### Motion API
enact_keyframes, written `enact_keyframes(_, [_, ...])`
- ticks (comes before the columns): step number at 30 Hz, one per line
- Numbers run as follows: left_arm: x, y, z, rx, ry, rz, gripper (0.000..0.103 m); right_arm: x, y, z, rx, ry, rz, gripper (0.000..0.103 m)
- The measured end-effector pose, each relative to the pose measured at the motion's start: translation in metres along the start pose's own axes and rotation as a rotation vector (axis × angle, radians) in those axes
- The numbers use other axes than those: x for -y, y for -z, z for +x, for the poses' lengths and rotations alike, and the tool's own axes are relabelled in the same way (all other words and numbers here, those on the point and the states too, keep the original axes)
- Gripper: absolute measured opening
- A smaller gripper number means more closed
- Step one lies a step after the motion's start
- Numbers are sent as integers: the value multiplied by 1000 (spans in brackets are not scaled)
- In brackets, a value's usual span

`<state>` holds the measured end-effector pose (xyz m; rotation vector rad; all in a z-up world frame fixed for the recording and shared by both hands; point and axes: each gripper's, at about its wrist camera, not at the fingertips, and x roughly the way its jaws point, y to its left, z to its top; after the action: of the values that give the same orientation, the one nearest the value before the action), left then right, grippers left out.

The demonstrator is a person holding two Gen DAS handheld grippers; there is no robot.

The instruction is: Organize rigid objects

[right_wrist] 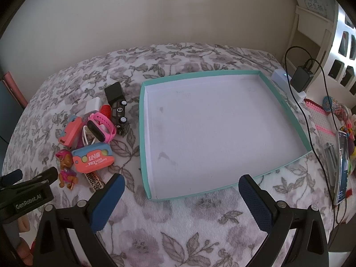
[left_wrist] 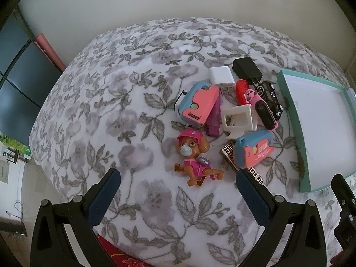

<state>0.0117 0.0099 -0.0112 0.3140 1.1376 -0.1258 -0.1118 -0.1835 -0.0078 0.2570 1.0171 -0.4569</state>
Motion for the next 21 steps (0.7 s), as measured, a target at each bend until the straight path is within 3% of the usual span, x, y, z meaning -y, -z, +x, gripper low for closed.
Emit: enact_keyframes(21, [1,0,5,-17,0,10,103,-2,1,2,-9,3,-1,103])
